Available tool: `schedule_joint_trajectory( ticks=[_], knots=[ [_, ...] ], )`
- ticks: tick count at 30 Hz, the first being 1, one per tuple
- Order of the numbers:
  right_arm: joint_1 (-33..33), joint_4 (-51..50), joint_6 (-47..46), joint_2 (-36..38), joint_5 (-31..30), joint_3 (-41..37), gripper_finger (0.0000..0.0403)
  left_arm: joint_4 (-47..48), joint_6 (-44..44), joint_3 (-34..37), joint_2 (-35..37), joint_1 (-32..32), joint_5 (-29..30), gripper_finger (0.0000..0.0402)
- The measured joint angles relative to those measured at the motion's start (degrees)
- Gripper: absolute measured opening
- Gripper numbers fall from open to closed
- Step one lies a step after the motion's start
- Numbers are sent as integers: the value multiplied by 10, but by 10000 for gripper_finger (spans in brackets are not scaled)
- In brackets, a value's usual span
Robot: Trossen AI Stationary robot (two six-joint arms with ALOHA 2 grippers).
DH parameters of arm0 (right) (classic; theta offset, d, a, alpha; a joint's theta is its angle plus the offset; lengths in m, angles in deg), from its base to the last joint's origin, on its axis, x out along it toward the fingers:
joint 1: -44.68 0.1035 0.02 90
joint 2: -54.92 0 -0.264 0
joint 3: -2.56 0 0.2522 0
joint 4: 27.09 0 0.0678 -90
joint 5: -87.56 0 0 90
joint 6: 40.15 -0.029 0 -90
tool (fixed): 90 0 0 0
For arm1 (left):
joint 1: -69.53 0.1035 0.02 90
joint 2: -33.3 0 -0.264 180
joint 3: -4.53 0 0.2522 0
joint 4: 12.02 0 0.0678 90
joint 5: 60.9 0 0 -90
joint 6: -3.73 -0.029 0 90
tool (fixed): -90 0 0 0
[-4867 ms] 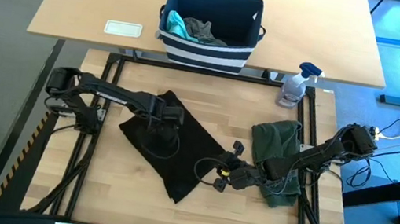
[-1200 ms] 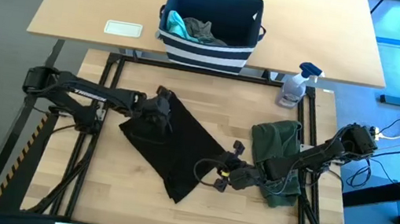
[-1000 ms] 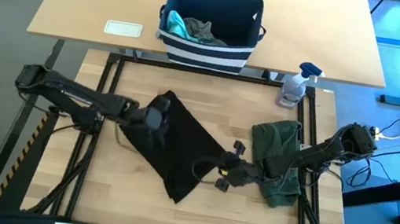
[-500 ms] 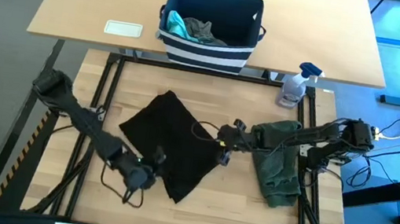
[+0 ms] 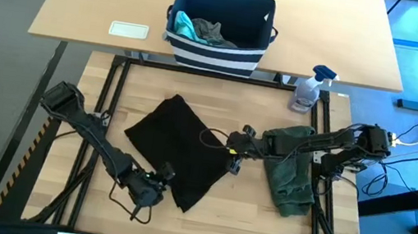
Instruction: Fold Laundry from Bin
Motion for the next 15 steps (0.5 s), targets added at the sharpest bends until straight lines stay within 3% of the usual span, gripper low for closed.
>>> schedule_joint_trajectory(
  ticks=[8, 15],
  knots=[
    [0, 7, -7, 0, 16, 0, 88, 47, 21, -5, 0, 9, 43, 232],
    [0, 12, -7, 0, 20, 0, 88, 33, 25, -5, -18, 13, 49, 251]
  ],
)
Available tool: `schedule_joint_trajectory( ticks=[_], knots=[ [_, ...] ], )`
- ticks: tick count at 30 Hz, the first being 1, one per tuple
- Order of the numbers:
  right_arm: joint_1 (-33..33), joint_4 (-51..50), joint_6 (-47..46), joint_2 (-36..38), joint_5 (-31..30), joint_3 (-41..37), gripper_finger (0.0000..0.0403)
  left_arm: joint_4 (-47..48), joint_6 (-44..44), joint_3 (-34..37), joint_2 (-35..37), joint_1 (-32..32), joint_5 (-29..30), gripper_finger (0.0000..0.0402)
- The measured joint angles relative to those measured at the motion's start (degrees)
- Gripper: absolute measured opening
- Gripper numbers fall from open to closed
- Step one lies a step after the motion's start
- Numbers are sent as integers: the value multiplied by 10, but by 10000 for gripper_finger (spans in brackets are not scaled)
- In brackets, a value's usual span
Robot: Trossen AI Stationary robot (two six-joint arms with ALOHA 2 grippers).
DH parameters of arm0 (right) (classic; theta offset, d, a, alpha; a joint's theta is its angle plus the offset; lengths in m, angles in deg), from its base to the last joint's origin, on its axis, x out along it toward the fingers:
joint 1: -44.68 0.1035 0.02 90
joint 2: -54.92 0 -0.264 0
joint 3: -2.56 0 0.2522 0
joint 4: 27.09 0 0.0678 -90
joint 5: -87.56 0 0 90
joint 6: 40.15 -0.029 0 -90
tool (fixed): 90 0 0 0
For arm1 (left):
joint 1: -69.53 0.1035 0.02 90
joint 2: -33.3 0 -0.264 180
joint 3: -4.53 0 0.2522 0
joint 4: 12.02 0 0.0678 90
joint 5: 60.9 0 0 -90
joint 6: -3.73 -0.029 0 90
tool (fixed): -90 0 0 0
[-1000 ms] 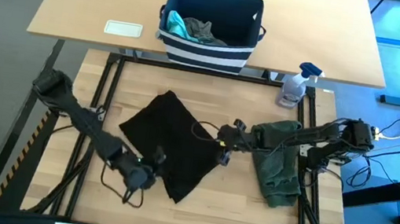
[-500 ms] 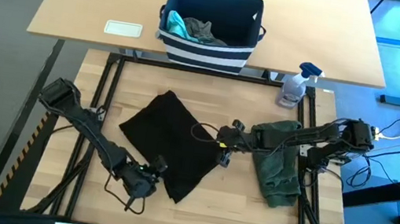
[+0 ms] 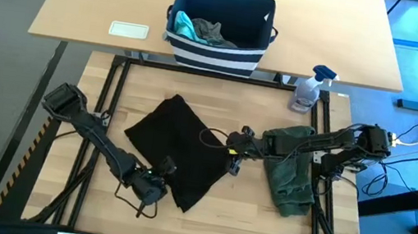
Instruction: Fold Laundry from Bin
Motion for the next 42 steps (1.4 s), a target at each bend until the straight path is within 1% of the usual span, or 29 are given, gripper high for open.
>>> schedule_joint_trajectory(
  ticks=[4, 6, 12, 16, 19, 21, 23, 26, 27, 28, 32, 38, 42],
  knots=[
    [0, 2, 0, 0, 0, 0, 88, -19, -7, 0, -33, -2, 1, 251],
    [0, 3, 0, 0, 0, 0, 88, -35, -11, -1, -48, -2, 22, 251],
    [0, 7, 0, 0, 0, 0, 88, -100, 3, -1, -86, -8, 112, 248],
    [0, 6, 0, 0, 0, 0, 88, -131, 22, 1, -89, -11, 125, 225],
    [0, 6, 0, 0, 0, 0, 88, -145, 63, 0, -89, -11, 122, 190],
    [0, 6, 2, 0, 0, 0, 88, -146, 84, 0, -93, -11, 114, 155],
    [0, 6, 5, 0, -1, 0, 88, -147, 103, 0, -100, -11, 111, 112],
    [0, 7, 5, 0, -5, 0, 88, -155, 129, -2, -111, -10, 90, 37],
    [0, 9, 6, 0, -5, 0, 88, -158, 140, -2, -116, -9, 81, 22],
    [0, 13, 6, 0, -5, 0, 88, -160, 146, -3, -118, -7, 72, 17],
    [0, 11, 8, 0, -5, 0, 88, -159, 145, -2, -121, -10, 51, 17],
    [10, -18, 35, -6, -9, 0, 88, -135, 120, -3, -122, -59, 30, 16],
    [44, -42, 87, -18, -7, 0, 88, -111, 118, -3, -121, -94, 27, 16]
  ],
)
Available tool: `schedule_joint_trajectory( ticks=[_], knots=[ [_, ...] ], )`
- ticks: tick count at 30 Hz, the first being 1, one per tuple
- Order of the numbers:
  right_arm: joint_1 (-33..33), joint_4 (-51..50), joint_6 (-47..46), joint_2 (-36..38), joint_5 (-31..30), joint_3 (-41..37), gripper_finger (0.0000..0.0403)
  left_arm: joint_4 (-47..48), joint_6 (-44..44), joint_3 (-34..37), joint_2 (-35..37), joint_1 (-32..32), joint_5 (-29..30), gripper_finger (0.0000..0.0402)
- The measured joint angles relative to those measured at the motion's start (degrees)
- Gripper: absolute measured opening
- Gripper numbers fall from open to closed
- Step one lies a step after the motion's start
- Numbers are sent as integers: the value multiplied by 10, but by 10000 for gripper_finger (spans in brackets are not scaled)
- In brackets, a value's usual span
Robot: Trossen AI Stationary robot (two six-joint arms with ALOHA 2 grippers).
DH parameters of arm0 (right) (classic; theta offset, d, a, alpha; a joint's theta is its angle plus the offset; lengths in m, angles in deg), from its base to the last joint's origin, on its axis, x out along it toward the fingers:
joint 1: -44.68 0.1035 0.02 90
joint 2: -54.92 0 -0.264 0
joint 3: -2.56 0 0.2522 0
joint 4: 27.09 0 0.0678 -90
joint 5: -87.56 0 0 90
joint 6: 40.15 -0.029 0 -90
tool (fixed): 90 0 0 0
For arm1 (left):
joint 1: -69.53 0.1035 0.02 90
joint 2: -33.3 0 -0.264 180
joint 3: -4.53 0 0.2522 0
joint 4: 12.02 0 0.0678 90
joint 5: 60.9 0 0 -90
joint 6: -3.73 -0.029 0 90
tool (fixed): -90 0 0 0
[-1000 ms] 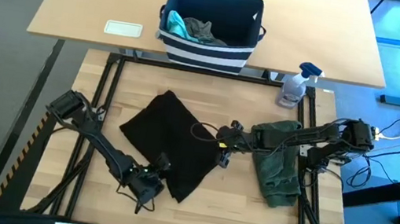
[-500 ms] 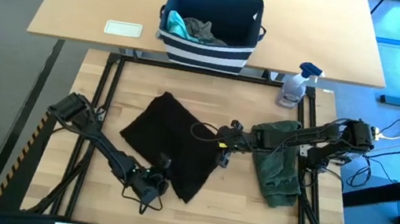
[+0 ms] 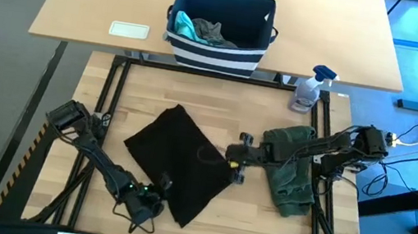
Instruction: Fold Laundry from Bin
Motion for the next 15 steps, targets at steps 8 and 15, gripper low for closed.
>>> schedule_joint_trajectory(
  ticks=[8, 15],
  knots=[
    [79, 11, 89, -60, -72, 0, 88, 27, -8, 0, 1, -35, -12, 16],
    [107, -19, 102, -92, -111, 3, 88, 55, 52, 0, 2, -88, 4, 16]
  ],
)
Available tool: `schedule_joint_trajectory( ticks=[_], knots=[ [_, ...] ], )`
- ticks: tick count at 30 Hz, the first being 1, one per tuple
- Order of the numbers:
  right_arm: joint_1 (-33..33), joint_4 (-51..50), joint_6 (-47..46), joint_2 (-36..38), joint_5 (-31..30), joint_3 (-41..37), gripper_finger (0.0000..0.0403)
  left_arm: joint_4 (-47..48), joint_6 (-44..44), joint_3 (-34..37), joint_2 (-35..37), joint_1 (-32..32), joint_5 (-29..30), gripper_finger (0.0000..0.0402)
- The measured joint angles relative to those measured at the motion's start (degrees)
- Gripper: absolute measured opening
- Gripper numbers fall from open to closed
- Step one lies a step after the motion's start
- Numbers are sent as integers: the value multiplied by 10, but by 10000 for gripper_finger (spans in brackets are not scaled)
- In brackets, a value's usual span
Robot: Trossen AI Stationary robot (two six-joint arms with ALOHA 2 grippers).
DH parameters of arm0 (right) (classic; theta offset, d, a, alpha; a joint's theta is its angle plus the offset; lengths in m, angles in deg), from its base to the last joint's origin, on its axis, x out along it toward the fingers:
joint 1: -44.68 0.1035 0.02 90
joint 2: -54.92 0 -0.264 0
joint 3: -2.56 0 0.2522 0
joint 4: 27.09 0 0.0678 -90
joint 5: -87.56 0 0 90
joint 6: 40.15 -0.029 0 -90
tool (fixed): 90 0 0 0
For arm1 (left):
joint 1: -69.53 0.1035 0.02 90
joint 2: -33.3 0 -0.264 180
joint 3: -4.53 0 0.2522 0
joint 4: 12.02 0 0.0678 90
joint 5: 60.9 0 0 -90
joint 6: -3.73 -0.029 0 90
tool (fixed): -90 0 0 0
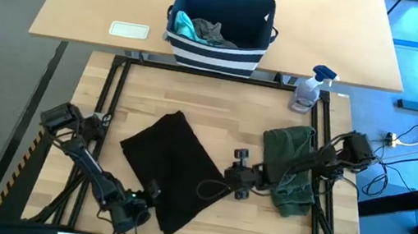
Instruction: Fold Laundry from Bin
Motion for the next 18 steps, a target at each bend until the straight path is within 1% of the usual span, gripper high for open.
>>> schedule_joint_trajectory(
  ticks=[3, 7, 9, 13, 15, 18],
  knots=[
    [4, -2, 26, 0, -4, -1, 88, 15, 35, 0, 1, -21, 9, 16],
    [12, 20, 107, 0, 22, -3, 90, 30, 84, 1, 8, -41, 12, 15],
    [23, 28, 139, -1, 20, -3, 99, 35, 108, 3, 20, -47, 2, 15],
    [43, 44, 178, -2, 22, -3, 136, 43, 145, 6, 59, -56, -26, 14],
    [53, 76, 192, -3, 32, -4, 159, 49, 152, 7, 79, -59, -39, 14],
    [69, 140, 226, -17, 51, -4, 196, 65, 166, 7, 94, -58, -42, 14]
  ],
)
